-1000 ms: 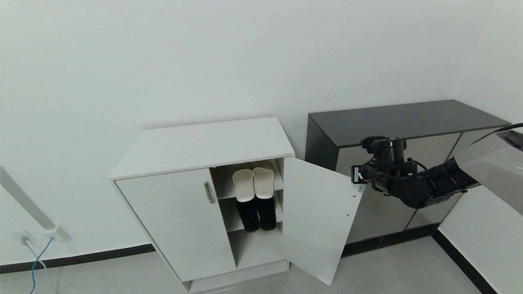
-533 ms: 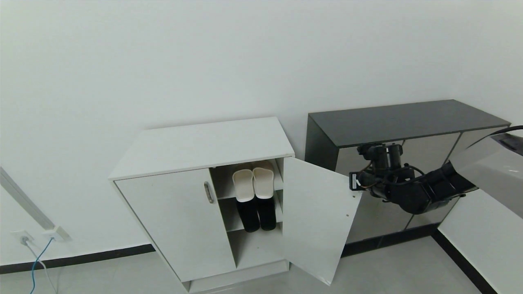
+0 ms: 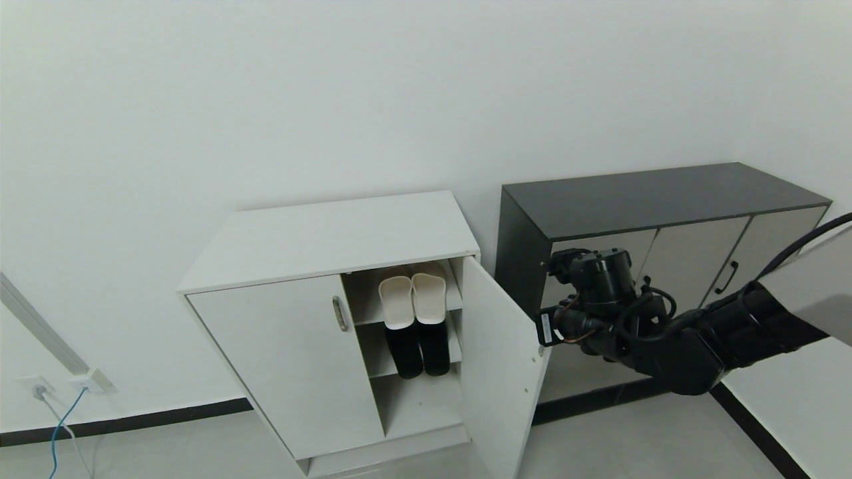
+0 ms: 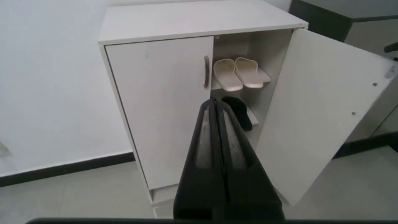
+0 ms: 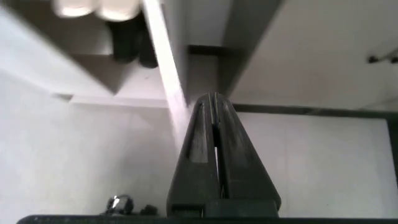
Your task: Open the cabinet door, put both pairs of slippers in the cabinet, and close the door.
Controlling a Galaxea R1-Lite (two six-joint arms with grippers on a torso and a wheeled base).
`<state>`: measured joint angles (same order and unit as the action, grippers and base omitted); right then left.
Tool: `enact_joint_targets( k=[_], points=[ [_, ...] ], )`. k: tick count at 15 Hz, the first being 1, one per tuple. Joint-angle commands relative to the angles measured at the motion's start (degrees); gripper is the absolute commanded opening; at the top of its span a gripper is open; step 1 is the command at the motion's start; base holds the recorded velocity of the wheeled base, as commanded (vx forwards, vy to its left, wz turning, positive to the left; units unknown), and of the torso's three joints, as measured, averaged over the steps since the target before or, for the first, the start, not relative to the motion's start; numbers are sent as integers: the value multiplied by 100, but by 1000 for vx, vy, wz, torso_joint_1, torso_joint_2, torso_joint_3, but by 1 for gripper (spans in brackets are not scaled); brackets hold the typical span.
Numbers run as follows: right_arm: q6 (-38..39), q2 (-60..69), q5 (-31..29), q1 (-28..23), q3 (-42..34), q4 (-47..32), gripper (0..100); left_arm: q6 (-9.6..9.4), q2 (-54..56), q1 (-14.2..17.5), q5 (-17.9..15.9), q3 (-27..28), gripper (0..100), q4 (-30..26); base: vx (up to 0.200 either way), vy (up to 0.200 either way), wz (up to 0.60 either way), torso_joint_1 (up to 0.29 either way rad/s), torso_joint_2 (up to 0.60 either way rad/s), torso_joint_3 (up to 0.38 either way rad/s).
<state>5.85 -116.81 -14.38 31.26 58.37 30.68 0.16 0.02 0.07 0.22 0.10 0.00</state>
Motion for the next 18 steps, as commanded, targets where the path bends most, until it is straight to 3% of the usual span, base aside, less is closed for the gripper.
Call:
enact_joint_targets(
  k=[1, 8, 14, 18],
  points=[
    [-23, 405, 15, 126, -212, 43, 0, 2, -2, 1, 4, -1, 0, 0, 0, 0, 0, 0, 0, 0],
    [-330, 616, 32, 364, -537, 87, 0, 2, -2, 1, 4, -1, 0, 0, 0, 0, 0, 0, 0, 0],
    [-313, 774, 823, 434, -836, 184, 0, -7, -2, 1, 4, -1, 0, 0, 0, 0, 600, 0, 3, 2],
    [-348, 774, 885, 434, -915, 184, 0, 2, -2, 1, 4, -1, 0, 0, 0, 0, 300, 5, 2, 1]
  ],
)
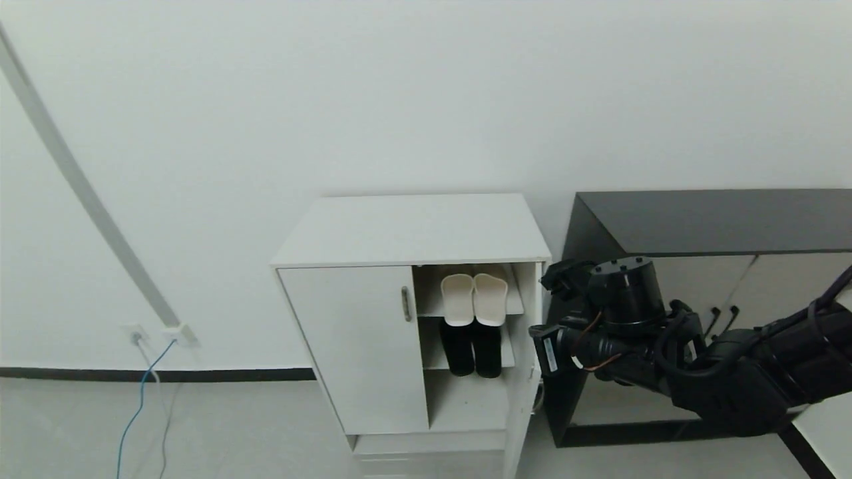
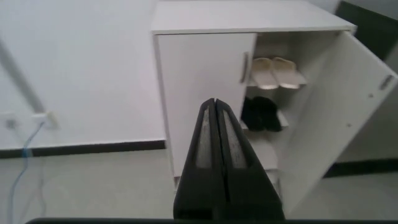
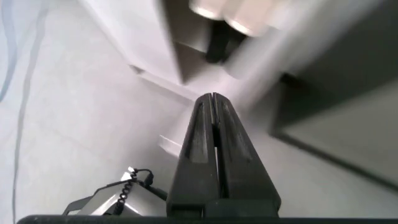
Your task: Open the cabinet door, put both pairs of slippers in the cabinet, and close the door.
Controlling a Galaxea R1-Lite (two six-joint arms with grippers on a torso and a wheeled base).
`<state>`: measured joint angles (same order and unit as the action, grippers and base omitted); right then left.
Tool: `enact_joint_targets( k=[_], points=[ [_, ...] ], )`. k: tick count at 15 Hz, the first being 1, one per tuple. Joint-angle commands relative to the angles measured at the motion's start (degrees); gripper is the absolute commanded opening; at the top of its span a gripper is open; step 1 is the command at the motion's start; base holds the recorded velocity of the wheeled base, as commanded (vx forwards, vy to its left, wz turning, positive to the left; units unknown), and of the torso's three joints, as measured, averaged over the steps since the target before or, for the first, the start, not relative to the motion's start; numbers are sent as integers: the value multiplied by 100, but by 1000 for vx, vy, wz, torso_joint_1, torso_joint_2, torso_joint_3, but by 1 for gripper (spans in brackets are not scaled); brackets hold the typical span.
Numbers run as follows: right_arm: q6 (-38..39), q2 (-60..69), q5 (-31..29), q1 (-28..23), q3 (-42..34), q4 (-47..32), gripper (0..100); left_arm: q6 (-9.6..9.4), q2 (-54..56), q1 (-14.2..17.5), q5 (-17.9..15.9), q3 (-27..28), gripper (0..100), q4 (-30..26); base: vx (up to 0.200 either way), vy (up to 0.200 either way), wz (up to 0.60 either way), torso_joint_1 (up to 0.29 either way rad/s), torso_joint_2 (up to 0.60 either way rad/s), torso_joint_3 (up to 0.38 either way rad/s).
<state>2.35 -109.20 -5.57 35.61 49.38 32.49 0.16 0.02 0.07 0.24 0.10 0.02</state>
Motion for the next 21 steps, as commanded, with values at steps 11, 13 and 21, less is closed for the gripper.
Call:
enact_joint_targets(
  k=[11, 13, 21],
  points=[
    [-1202, -84, -1500, -792, -43, -313, 0, 2, -2, 1, 2, -1, 0, -2, 0, 0, 0, 0, 0, 0],
    [-1228, -242, -1508, -845, -43, -348, 0, 2, -2, 1, 2, -1, 0, -2, 0, 0, 0, 0, 0, 0],
    [-385, -857, -796, -397, 212, 320, 0, 2, -2, 1, 2, -1, 0, -2, 0, 0, 0, 0, 0, 0]
  ],
)
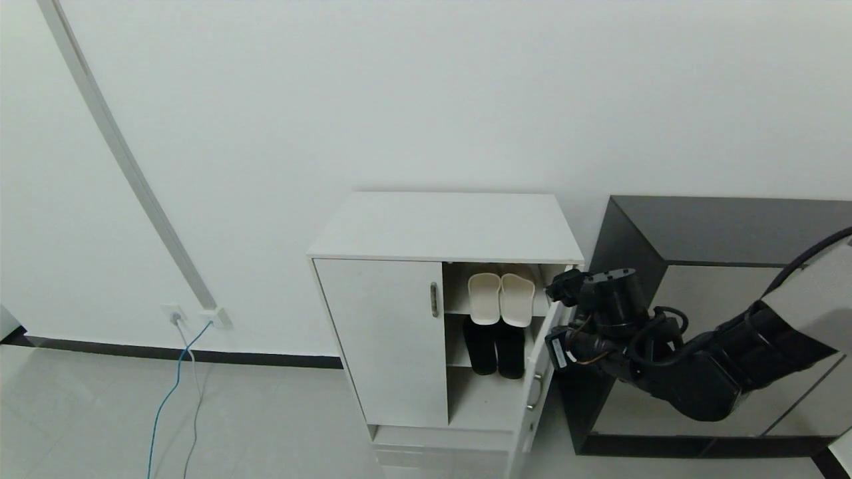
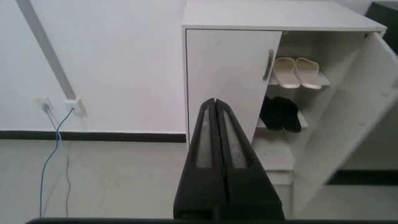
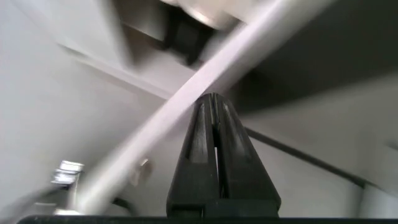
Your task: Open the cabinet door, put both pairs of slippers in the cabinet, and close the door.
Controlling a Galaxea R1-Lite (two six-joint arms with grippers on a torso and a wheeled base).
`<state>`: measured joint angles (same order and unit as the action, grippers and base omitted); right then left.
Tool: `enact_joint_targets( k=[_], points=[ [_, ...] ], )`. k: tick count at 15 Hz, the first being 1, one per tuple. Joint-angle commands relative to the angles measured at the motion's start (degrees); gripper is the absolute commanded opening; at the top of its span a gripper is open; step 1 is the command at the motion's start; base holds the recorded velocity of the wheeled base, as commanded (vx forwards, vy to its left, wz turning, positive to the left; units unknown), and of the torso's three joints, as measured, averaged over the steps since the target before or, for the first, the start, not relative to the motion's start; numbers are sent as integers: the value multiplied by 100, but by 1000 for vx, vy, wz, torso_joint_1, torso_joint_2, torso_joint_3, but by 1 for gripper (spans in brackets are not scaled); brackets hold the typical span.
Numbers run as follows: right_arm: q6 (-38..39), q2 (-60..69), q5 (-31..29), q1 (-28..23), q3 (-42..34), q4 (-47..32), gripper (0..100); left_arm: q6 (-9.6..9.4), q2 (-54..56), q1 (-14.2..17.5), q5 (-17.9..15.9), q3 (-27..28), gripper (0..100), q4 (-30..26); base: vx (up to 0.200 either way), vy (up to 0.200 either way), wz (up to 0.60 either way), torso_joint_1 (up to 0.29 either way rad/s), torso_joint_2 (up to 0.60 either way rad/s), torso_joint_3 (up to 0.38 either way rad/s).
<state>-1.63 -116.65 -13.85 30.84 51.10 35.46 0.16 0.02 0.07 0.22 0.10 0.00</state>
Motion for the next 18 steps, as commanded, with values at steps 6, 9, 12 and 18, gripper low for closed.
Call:
enact_joint_targets(
  k=[6, 9, 12, 18],
  points=[
    [119, 99, 409, 115, -127, 189, 0, 2, -2, 1, 4, -1, 0, 0, 0, 0, 0, 0, 0, 0],
    [111, 195, 444, 212, -206, 215, 0, 2, -2, 1, 4, -1, 0, 0, 0, 0, -400, 0, 0, 3],
    [155, 231, 726, 300, -303, 365, 0, 2, -2, 1, 4, -1, 0, 0, 0, 0, 0, 0, 0, 0],
    [172, -51, 1112, 590, -768, 1420, 0, 2, -2, 1, 4, -1, 0, 0, 0, 0, 0, -38, 84, 48]
  ],
)
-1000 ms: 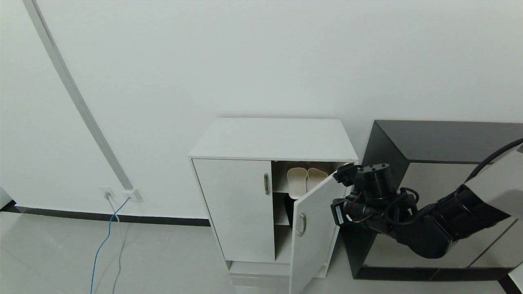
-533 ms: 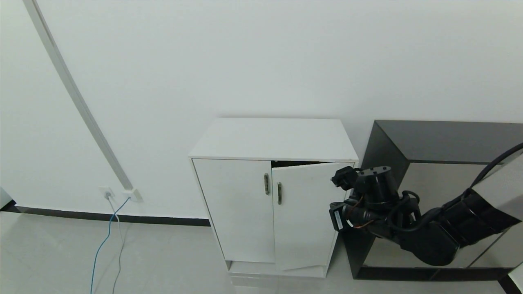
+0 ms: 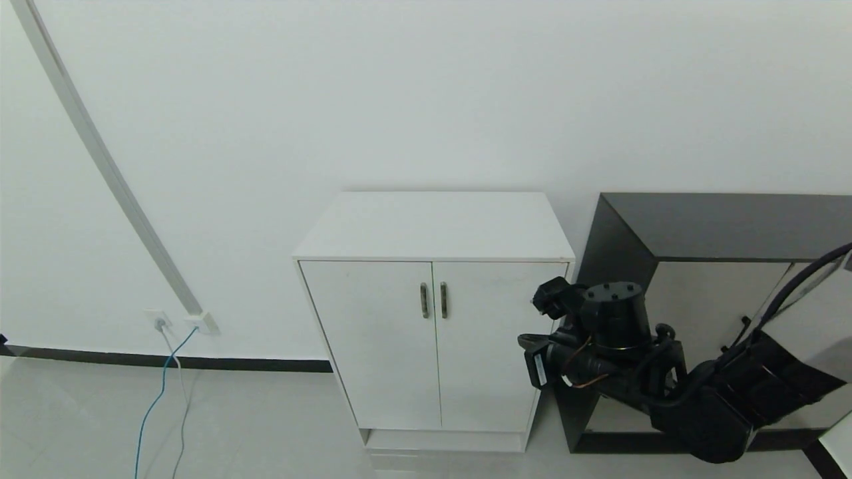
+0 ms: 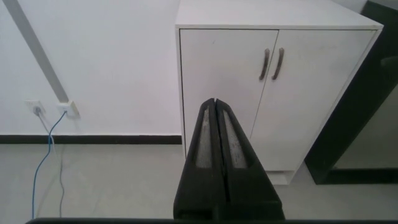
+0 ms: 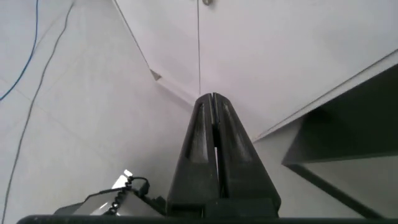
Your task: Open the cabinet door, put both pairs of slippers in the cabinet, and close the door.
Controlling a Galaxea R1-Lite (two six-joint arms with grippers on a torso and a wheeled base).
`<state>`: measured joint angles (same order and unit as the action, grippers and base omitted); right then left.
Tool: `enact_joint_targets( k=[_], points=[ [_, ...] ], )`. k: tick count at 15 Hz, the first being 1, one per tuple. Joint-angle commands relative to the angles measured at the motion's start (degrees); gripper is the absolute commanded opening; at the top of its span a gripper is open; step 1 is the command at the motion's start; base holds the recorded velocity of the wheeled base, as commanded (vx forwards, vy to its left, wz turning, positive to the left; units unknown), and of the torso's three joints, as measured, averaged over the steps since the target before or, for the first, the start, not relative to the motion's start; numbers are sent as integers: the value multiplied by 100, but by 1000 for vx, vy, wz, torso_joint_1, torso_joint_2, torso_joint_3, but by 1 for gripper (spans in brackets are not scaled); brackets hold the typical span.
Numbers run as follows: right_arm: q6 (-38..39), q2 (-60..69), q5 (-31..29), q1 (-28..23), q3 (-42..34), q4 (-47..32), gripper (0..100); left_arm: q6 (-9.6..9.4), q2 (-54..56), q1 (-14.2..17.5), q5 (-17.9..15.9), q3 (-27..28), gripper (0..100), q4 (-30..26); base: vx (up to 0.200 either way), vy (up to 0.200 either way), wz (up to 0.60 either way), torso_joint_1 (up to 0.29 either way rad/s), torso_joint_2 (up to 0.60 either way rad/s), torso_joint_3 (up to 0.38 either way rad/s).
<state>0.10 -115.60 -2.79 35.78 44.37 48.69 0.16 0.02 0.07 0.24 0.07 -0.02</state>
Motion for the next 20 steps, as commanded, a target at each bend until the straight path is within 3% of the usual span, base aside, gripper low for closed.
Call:
enact_joint_targets(
  k=[1, 3, 8, 20],
  points=[
    [-10, -261, 7, 166, -166, 334, 0, 2, -2, 1, 2, 1, 0, 2, 0, 0, 0, 0, 0, 0],
    [-10, -393, 7, 237, -210, 431, 0, 2, -2, 1, 2, 1, 0, 2, 0, 0, 0, 0, 0, 0],
    [-10, -454, 7, 245, -183, 501, 0, 2, -2, 1, 2, 1, 0, 2, 200, 0, 0, -1, -1, 2],
    [228, -648, -72, 157, -87, 668, 0, 2, -2, 1, 2, 1, 0, 2, 0, 0, 0, 0, 0, 0]
  ],
)
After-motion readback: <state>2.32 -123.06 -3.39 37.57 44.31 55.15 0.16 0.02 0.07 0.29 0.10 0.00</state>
